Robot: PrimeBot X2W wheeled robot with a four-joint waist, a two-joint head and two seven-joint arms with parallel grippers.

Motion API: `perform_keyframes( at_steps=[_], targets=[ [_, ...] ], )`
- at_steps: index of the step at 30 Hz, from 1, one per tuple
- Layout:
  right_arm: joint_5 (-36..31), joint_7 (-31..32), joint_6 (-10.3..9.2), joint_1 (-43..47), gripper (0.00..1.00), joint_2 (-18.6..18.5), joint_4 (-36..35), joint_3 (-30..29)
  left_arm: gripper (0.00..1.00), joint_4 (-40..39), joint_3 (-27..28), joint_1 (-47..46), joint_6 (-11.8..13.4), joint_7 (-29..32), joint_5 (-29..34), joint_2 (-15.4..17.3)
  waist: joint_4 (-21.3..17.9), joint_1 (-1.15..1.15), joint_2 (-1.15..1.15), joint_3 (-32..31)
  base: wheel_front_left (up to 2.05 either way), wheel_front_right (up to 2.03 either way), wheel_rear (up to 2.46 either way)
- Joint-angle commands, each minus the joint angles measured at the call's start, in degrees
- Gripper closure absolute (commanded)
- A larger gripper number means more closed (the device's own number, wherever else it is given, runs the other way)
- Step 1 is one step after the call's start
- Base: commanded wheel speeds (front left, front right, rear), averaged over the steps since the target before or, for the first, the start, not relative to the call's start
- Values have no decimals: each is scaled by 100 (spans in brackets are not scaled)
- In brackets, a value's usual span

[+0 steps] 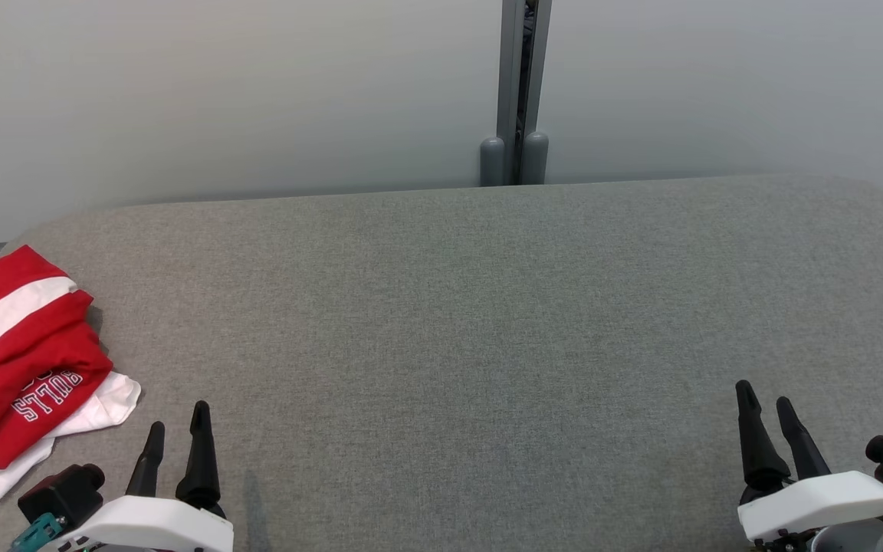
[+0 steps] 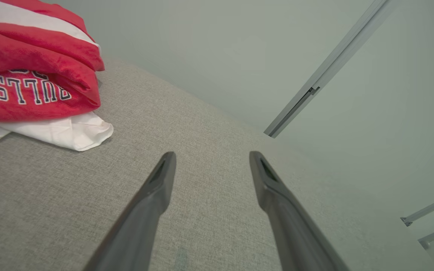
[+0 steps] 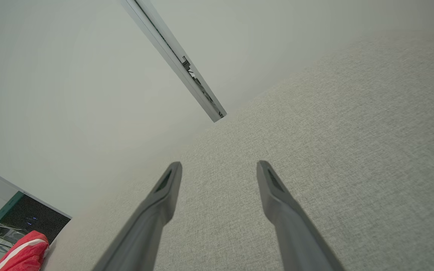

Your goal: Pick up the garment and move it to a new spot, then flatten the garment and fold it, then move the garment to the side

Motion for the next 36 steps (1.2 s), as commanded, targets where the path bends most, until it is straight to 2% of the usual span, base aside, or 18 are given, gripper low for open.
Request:
perform_keyframes(
  at_steps=[1,18,36],
  targets=[
    [-156,-53,8,-31,0,-63,-9,14,0,-21,-5,-2,39,-44,169,41,0,0,0,4,0,0,0],
    [-1107,-295,10,-65,0,-60,89,120,0,154,-64,-13,165,-283,1144,52,-3,0,0,77,0,0,0],
    [-2109,-531,11,-252,0,-42,-163,-13,0,-152,-38,-91,309,-517,2117,65,1,0,0,221,0,0,0]
  ],
)
